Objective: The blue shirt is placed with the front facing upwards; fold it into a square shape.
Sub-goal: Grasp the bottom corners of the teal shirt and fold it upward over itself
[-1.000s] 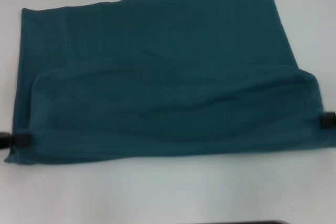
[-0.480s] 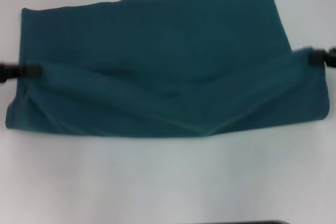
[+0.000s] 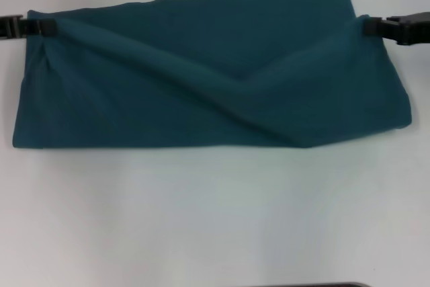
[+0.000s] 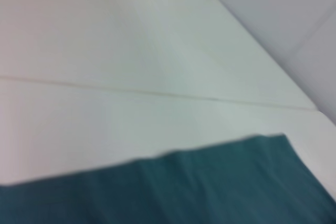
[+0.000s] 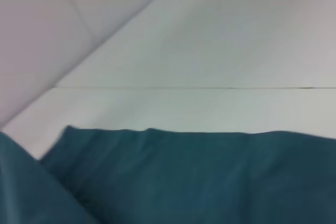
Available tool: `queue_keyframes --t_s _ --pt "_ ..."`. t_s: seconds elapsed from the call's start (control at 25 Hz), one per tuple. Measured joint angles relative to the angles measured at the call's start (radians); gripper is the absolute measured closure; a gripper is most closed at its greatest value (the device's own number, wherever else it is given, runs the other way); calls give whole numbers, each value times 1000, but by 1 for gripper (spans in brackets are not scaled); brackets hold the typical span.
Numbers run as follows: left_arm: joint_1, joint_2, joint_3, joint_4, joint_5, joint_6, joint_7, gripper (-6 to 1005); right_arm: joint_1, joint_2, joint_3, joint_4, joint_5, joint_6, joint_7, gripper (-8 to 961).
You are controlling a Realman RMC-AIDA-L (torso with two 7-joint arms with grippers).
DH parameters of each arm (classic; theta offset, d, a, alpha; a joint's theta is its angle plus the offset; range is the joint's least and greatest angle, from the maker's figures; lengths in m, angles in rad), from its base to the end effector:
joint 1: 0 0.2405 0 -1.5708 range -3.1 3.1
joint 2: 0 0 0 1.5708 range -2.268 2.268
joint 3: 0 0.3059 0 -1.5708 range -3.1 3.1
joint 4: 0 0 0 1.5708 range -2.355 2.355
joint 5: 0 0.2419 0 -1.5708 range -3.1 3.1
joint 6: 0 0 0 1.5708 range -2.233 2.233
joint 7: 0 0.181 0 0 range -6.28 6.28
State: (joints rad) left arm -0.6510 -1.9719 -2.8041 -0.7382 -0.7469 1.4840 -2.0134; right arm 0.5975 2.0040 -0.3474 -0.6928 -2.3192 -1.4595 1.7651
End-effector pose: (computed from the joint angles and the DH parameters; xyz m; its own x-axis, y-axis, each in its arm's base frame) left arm -0.3531 0.4457 0.0401 0.4448 0.7347 0.5122 0.8907 -0.4229 -0.1669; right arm 0.3640 0.4278 0.0163 0.5701 -0.6365 -0.5196 -0.8089 -0.5453 -0.2195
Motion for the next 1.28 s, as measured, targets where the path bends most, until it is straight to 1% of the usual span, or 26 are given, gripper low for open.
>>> queue_keyframes --t_s 0.24,0.48,0.56,0.68,0.76,0.88,1.08,1.28 --pt "-31 -3 22 51 -7 -146 0 994 54 6 -26 88 4 206 -16 924" --pt "-61 -10 37 91 -8 -259 -1 994 112 22 -56 164 6 415 -46 924" --pt "-69 -14 37 102 -8 -291 0 994 129 29 -62 186 7 467 -64 924" --pt "-80 -26 37 109 -8 -345 5 994 152 45 -64 210 10 553 -94 924" --pt "-83 -33 37 109 -8 -377 6 994 164 61 -65 218 19 617 -114 924" --pt "-89 -40 38 109 -9 -424 7 995 172 71 -67 221 37 663 -134 923" --pt "-96 -44 39 110 -16 -471 10 995 178 65 -68 227 65 677 -142 923" --pt "-99 -47 60 111 -51 -507 12 995 179 61 -68 228 95 682 -142 917"
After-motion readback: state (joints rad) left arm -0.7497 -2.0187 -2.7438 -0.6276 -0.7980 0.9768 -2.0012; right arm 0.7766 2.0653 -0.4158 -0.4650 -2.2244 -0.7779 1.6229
